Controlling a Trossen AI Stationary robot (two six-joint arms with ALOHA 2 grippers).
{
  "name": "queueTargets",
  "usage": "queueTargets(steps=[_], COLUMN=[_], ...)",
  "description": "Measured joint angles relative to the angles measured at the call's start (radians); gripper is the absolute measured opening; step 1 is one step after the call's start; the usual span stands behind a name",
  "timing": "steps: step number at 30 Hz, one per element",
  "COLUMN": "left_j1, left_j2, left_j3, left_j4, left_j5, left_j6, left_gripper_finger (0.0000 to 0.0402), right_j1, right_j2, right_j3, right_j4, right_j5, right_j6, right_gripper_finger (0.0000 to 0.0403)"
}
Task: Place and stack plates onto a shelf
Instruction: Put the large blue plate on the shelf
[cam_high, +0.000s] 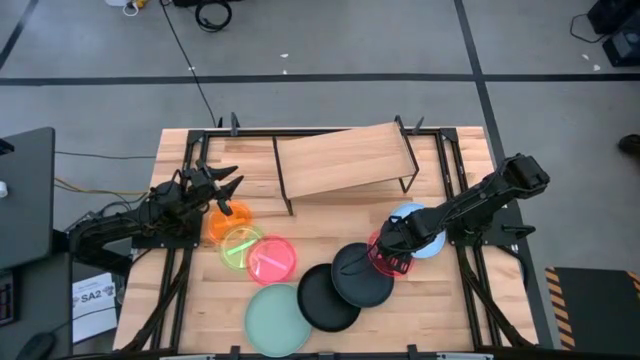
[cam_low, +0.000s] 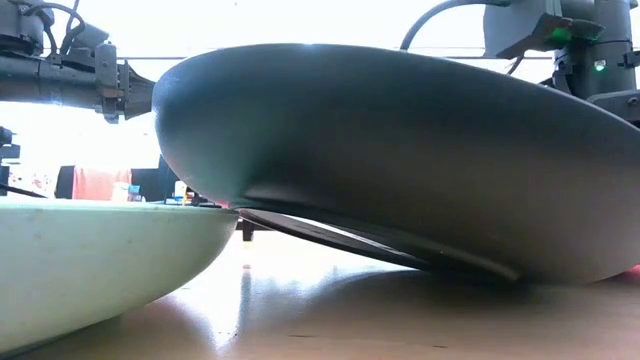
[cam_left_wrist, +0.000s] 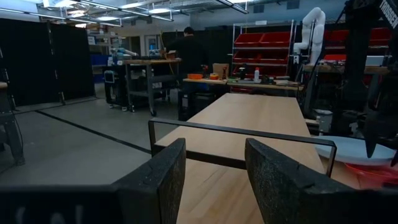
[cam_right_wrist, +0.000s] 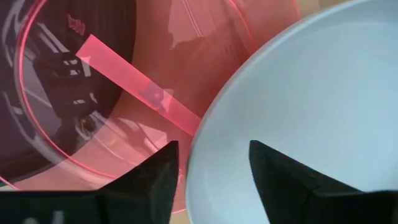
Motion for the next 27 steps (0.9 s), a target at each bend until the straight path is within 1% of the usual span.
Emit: queueTargets(steps=[6,12,27], left_j1=[0.000,0.000,0.000], left_j2=[0.000,0.000,0.000], left_j3=[0.000,0.000,0.000], left_j4=[0.000,0.000,0.000], left_j5=[0.000,0.000,0.000], left_j6=[0.000,0.000,0.000], left_gripper_finger=[0.0172,0.0172,0.0172], right_j1=[0.000,0.000,0.000], right_j2=[0.000,0.000,-0.001], right_j3=[0.000,0.000,0.000], right_j4=[0.000,0.000,0.003], right_j5=[0.000,0.000,0.000], right_j6=[0.000,0.000,0.000], right_gripper_finger=[0.0138,0.0100,0.0044])
